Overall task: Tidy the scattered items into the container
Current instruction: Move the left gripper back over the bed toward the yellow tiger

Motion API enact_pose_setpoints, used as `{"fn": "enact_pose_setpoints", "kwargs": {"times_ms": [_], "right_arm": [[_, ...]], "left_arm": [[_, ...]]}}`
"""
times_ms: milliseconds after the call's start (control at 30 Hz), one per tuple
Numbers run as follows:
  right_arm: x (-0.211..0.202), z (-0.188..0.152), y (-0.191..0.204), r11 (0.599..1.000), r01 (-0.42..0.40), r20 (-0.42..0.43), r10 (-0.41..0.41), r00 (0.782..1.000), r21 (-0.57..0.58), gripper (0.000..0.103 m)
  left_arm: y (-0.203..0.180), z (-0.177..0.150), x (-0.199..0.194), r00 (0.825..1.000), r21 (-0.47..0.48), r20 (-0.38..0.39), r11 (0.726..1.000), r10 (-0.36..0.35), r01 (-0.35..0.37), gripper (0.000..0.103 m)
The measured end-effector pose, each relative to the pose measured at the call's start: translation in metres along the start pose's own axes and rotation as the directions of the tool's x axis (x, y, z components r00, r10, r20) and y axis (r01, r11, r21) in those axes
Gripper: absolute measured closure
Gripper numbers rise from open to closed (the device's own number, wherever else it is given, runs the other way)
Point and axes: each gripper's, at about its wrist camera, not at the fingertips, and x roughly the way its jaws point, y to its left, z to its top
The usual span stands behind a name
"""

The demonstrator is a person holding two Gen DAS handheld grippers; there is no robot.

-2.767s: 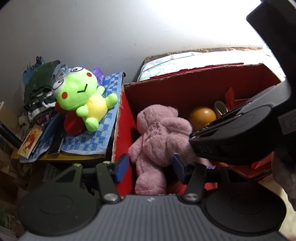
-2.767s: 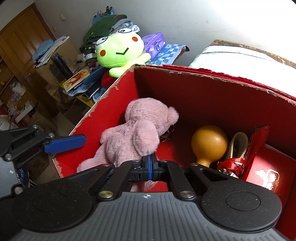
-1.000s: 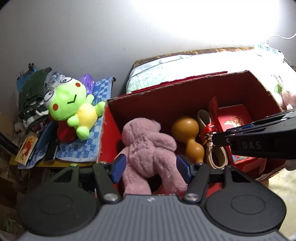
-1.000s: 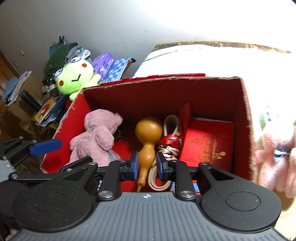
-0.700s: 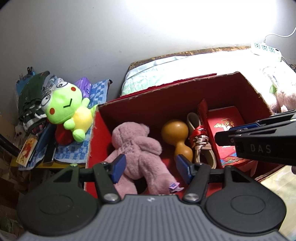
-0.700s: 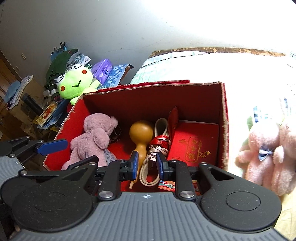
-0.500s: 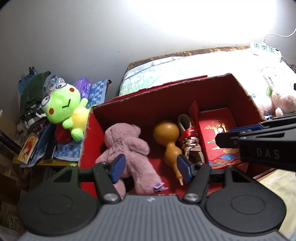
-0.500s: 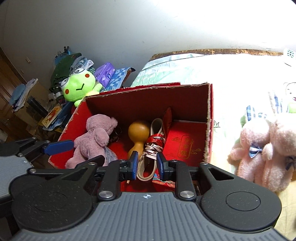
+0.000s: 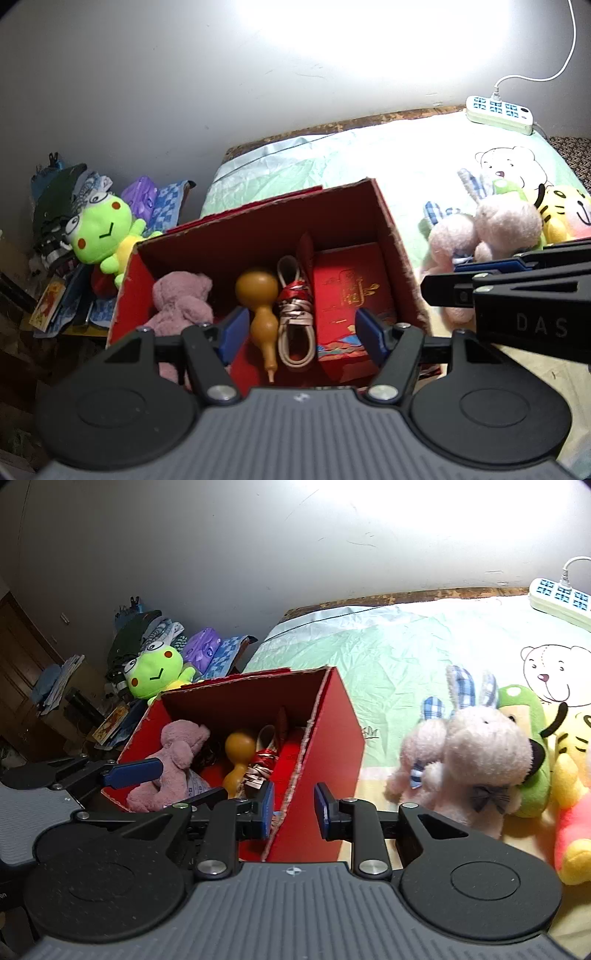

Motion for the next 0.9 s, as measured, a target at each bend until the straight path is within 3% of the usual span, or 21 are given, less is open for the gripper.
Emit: {"fn": "enact_pose_setpoints", "kwargs": {"times_ms": [300, 567, 900], "right_arm": [[-0.034, -0.01, -0.062, 0.995, 0.055, 0.018, -0.057, 0.998, 0.082, 0.076], [-0.061, -0.021, -0.114, 0.979, 0.118, 0.031, -0.125, 0.992, 0.164, 0.076], [-0.08, -0.035, -0.167, 0.952, 0.173, 0.022, -0.184, 0.983, 0.251, 0.076]], "left_arm": [[-0.069, 0.017, -0.012, 0.997, 0.074, 0.03, 0.995, -0.076, 0.074, 0.036], [-0.139, 0.024, -0.01, 0.985, 0.169, 0.024, 0.972, -0.171, 0.164, 0.037], [-0.187, 0.022, 0.009, 0.953, 0.146, -0.051, 0.941, -0.3, 0.304, 0.036]]}}
